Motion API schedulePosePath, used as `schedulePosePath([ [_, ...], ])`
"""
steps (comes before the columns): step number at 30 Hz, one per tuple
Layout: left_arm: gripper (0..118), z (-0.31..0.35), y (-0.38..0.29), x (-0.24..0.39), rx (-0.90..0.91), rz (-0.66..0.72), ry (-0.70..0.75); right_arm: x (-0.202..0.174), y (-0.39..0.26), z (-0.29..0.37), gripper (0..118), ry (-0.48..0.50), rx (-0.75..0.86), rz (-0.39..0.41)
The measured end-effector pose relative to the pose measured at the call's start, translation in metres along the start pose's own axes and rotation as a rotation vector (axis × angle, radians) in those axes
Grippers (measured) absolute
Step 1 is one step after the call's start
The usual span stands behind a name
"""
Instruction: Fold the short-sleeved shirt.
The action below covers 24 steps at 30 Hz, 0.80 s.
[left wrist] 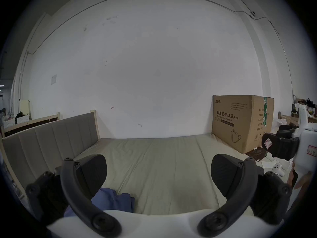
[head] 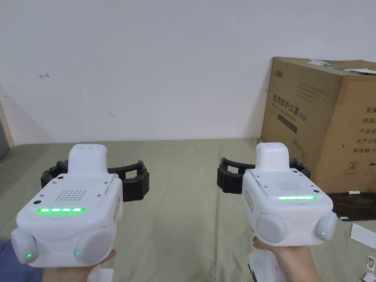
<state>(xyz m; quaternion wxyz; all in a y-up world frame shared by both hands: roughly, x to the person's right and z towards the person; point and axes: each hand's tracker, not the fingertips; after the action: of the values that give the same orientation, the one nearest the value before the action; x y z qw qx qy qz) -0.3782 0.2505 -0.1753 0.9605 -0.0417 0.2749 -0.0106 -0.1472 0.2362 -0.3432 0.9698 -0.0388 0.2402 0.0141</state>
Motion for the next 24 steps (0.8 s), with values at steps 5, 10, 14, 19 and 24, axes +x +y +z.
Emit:
schedulePosePath([
  [5, 118, 0.001, 0.001, 0.003, 0.011, -0.026, 0.021, -0.002, 0.000, 0.001, 118, 0.005, 0.013, 0.008],
  [10, 118, 0.004, 0.004, 0.001, 0.036, 0.021, 0.042, -0.002, 0.004, 0.004, 118, 0.021, 0.036, -0.006],
  [14, 118, 0.003, 0.006, -0.001, 0.027, -0.018, 0.017, -0.004, 0.005, 0.010, 118, 0.010, 0.087, 0.013],
  [19, 118, 0.005, 0.005, 0.002, 0.042, -0.046, 0.021, -0.004, 0.007, 0.008, 118, 0.002, 0.078, 0.011],
  [24, 118, 0.005, 0.006, -0.002, 0.014, 0.000, 0.036, -0.002, 0.005, 0.007, 118, 0.004, 0.080, -0.003],
])
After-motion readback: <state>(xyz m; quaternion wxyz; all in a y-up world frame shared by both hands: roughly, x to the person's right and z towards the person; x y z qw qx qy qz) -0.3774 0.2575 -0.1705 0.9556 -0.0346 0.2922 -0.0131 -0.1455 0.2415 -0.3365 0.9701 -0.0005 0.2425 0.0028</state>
